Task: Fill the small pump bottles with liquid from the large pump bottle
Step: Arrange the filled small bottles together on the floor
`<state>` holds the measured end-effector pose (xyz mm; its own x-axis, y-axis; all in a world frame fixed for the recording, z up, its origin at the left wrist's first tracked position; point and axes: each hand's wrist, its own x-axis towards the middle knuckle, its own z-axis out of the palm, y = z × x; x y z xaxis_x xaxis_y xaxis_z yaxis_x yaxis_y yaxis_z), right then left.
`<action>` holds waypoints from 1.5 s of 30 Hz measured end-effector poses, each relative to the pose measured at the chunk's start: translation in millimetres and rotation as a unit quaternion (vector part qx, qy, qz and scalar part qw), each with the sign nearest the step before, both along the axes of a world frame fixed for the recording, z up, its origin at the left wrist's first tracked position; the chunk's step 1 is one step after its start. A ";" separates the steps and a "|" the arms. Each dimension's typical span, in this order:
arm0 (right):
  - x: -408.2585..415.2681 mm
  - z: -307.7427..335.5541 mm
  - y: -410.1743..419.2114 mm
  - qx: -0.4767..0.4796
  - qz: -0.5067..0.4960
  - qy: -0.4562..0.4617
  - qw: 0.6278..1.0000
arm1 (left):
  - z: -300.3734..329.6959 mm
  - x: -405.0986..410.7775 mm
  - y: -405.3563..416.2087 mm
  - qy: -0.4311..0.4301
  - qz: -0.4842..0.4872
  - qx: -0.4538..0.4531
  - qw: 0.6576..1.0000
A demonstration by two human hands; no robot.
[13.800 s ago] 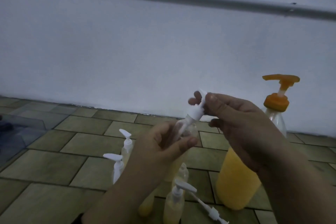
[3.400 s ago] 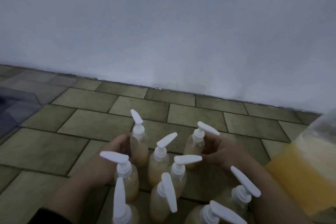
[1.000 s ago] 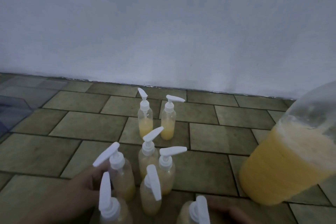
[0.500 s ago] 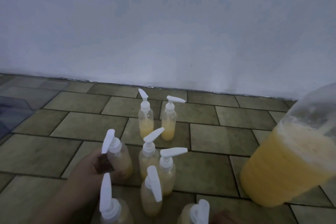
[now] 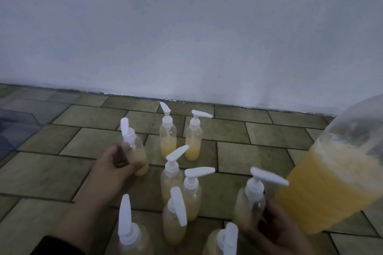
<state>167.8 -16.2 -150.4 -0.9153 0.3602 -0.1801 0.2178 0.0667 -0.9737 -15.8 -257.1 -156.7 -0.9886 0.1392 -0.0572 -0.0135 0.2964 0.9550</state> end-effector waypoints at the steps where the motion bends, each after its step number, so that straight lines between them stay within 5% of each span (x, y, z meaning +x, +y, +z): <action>1: -4.9 -0.5 0.0 0.001 -0.011 0.000 1.000 | -1.1 -2.8 3.0 0.005 0.007 0.002 1.000; 9: -76.3 -2.8 -5.1 0.128 -0.100 0.039 0.986 | -1.1 -15.1 21.7 0.037 0.037 0.008 0.999; 20: -136.5 -21.4 2.2 0.168 -0.134 0.002 0.977 | -10.8 -51.6 31.3 0.044 0.055 -0.024 0.997; 28: -131.1 -20.5 5.3 0.154 -0.133 -0.008 0.979 | -12.9 -58.8 27.3 0.021 0.019 -0.042 0.999; 33: -77.5 -12.6 -5.5 0.172 -0.131 0.053 0.975 | -1.0 -16.3 0.0 0.060 0.116 -0.006 0.991; 37: -37.6 -8.1 -8.1 0.107 -0.012 0.100 0.989 | 8.2 15.2 -17.2 -0.017 -0.080 0.105 0.991; 42: -30.8 -7.4 -11.2 0.064 0.174 0.048 0.981 | 14.8 10.4 0.6 -0.156 -0.295 0.070 0.940; 45: -36.4 -8.9 -12.8 0.036 0.179 0.032 0.983 | 19.2 6.8 11.4 -0.201 -0.360 0.049 0.910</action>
